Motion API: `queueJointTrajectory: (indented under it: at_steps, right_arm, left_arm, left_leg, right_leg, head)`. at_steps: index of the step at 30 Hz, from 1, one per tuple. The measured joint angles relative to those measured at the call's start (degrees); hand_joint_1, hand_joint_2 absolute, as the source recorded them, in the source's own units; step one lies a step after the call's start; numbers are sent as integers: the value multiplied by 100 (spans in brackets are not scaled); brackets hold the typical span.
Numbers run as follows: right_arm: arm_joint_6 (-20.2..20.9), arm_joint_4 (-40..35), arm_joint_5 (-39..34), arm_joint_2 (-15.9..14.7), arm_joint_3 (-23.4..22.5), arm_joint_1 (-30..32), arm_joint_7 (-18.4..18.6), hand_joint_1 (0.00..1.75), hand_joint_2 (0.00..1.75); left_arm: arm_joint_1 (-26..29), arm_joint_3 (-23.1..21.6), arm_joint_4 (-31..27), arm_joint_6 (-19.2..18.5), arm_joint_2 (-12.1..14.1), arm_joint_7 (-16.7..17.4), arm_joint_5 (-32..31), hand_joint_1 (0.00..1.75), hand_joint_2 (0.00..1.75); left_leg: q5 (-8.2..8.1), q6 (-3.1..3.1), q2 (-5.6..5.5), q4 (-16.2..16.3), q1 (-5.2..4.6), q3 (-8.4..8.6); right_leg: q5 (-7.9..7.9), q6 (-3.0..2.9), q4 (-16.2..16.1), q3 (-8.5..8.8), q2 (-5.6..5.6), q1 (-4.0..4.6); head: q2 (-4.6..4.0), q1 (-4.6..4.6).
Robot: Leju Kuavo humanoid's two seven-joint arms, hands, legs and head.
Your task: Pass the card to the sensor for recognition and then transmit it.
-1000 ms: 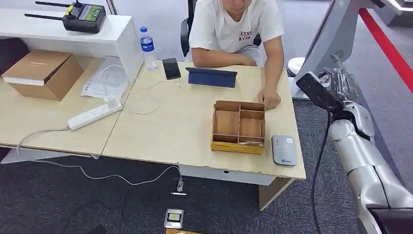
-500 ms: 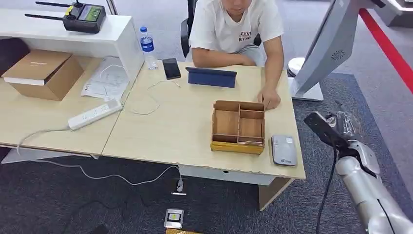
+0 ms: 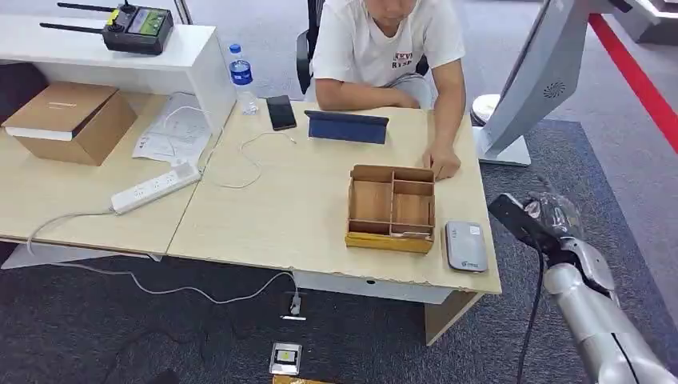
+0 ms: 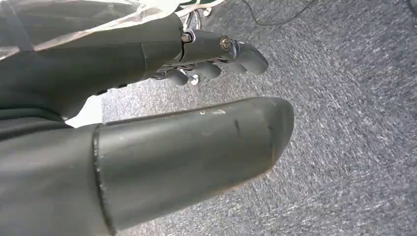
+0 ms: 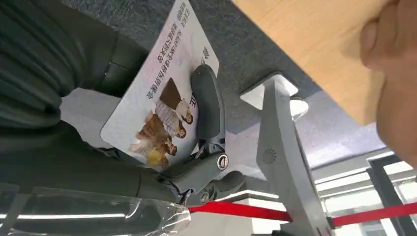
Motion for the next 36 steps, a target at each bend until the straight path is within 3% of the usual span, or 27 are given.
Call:
queueJointTrajectory:
  at_steps: [13,36]
  right_arm:
    - [15,66,99,378,221,108,92,175,175]
    - [-120,343,61,440,313,493,83,175,175]
  left_arm:
    - [0,0,0,61,-31,61,35,0,0]
    - [7,0,0,90,-61,92,-20,0,0]
  left_leg:
    - [1,0,1,0,2,0]
    - [0,0,1,0,2,1]
  right_leg:
    - [0,0,1,0,0,1]
    - [0,0,1,-1,0,1]
  head:
    - [2,0]
    - [2,0]
